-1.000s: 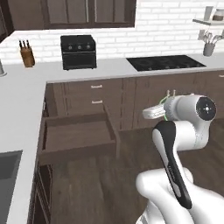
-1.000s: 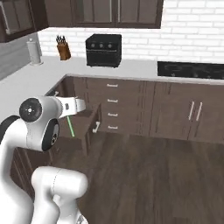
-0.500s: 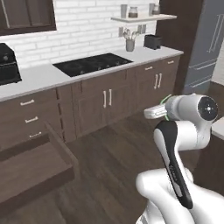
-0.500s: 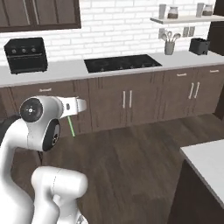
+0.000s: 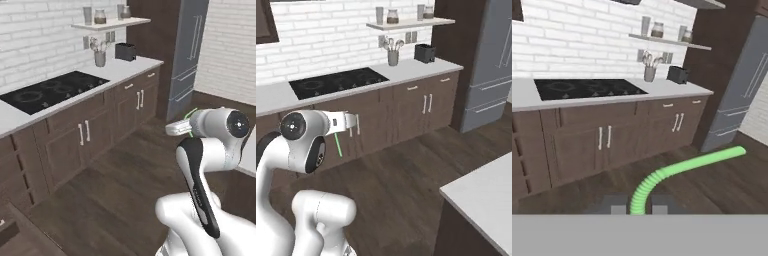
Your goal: Take a straw from the drawer in front and place it inside the glass cup on the dining counter.
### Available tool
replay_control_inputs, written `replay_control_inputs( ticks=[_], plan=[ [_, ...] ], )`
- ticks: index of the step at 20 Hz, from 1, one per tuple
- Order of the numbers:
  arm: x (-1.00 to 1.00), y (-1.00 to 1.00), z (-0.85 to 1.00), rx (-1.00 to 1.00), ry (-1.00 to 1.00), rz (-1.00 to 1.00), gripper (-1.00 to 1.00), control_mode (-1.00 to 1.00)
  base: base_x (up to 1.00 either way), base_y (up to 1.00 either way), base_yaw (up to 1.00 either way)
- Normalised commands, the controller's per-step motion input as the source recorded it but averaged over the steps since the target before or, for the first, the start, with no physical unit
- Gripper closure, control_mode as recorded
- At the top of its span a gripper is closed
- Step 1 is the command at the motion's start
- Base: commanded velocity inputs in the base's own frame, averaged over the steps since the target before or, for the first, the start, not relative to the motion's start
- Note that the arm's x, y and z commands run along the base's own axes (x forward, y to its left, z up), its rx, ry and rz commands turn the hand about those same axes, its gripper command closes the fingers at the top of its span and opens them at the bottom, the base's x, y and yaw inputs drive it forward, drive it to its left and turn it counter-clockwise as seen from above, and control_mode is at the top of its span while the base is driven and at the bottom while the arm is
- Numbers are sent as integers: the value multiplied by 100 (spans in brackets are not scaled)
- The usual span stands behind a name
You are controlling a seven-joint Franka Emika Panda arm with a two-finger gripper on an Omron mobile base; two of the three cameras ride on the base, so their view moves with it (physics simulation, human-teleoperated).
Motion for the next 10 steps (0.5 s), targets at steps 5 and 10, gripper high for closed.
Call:
replay_control_inputs(
  ticks=[5,10],
  plan=[
    [0,0,0,0,0,0,100,100,100,0,-51],
    [0,0,0,0,0,0,100,100,100,0,-50]
  ],
)
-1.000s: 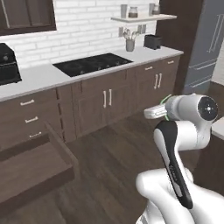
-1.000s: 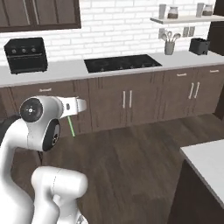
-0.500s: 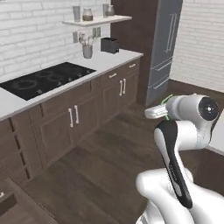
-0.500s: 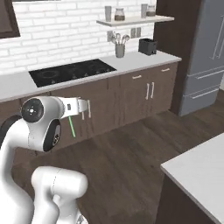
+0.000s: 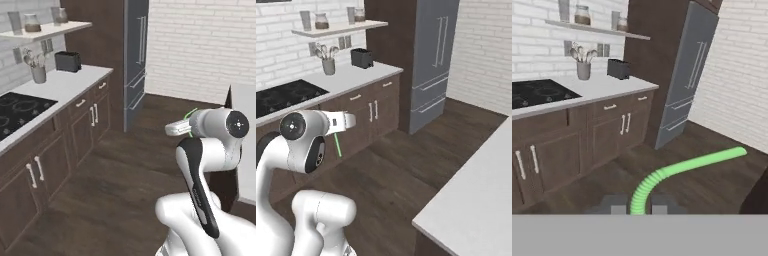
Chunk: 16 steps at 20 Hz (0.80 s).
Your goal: Take a straw from the drawer in front and place it inside the glass cup on the dining counter.
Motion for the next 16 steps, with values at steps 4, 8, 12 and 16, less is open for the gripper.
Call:
replay_control_inputs(
  ticks=[4,8,12,16],
  plan=[
    [0,0,0,0,0,0,100,100,100,16,-48],
    [0,0,0,0,0,0,100,100,100,20,-45],
    [0,0,0,0,0,0,100,100,100,35,-44],
    [0,0,0,0,0,0,100,100,100,49,-42]
  ],
)
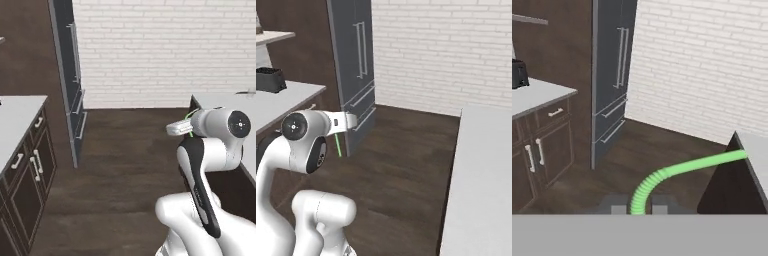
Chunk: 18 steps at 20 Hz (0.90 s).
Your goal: Take a straw from the drawer in front and place it inside the glass cup on the dining counter.
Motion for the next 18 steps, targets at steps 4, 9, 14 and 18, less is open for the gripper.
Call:
replay_control_inputs(
  ticks=[4,9,14,18],
  plan=[
    [0,0,0,0,0,0,100,100,100,62,-41],
    [0,0,0,0,0,0,100,100,100,72,-40],
    [0,0,0,0,0,0,100,100,100,70,-44],
    [0,0,0,0,0,0,100,100,100,50,-48]
  ],
)
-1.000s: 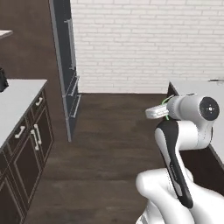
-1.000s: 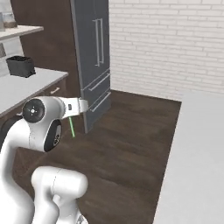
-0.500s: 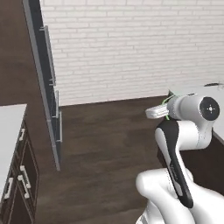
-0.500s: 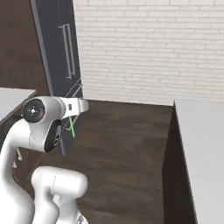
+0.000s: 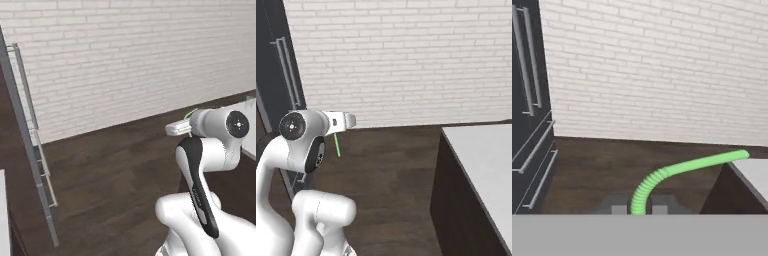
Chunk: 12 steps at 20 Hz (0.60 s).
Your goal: Take a straw from the drawer in front and place it inside the glass cup on the dining counter.
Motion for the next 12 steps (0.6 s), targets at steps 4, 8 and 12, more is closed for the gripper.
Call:
replay_control_inputs(
  ticks=[4,8,12],
  plan=[
    [0,0,0,0,0,0,100,100,100,38,-50],
    [0,0,0,0,0,0,100,100,100,39,-52],
    [0,0,0,0,0,0,100,100,100,52,-51]
  ],
)
